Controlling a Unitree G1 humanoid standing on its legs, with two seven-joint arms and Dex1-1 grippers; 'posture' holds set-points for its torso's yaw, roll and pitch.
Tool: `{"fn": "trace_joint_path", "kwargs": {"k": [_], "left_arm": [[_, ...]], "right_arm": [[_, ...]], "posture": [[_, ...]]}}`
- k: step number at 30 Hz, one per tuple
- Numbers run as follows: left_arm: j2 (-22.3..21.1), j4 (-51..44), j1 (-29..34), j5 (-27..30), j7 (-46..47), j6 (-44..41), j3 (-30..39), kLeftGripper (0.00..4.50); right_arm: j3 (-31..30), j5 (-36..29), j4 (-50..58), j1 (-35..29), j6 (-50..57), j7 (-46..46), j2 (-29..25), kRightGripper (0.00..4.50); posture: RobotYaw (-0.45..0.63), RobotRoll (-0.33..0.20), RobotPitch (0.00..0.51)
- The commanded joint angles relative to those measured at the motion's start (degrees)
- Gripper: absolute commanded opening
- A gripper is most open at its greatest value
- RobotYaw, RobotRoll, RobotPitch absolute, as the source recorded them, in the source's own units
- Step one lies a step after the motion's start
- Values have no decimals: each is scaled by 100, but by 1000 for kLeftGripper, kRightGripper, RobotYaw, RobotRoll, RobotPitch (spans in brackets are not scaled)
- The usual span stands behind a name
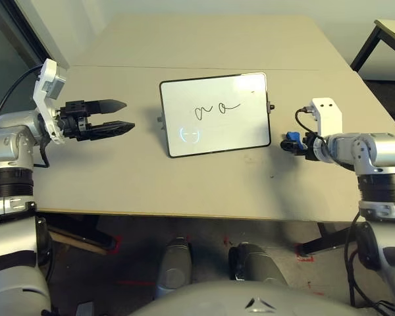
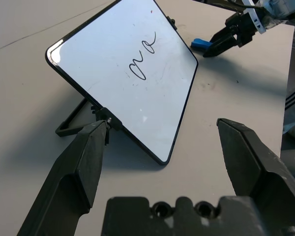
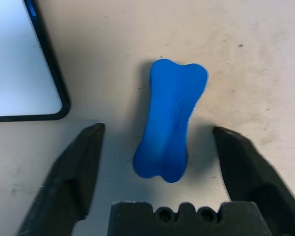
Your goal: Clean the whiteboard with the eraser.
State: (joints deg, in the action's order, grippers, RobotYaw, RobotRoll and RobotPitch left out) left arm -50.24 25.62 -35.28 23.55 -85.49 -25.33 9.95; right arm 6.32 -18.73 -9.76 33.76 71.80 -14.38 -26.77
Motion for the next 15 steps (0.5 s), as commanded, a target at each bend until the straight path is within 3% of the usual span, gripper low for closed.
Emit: {"fn": "trace_joint_path", "kwargs": {"k": [1,6,8,10,15], "left_arm": [[-20,-81,-6,54,-34,40,-66,4500],[20,51,-99,6,-27,169,-100,4500],[53,94,-141,-14,-25,223,-130,4500],[96,145,-194,-19,-24,264,-153,4500],[189,285,-380,-23,-49,354,-227,4500]], "right_arm": [[-130,119,-32,-81,-112,-107,-95,3178],[-490,140,485,-112,-94,-468,-480,1128],[-661,83,953,-37,11,-636,-664,525],[-884,91,1362,64,60,-776,-861,252],[-1646,423,1915,276,-575,-1135,-1267,246]], "posture": [[248,0,52],[240,0,48],[233,0,48],[230,0,47],[220,0,43]]}}
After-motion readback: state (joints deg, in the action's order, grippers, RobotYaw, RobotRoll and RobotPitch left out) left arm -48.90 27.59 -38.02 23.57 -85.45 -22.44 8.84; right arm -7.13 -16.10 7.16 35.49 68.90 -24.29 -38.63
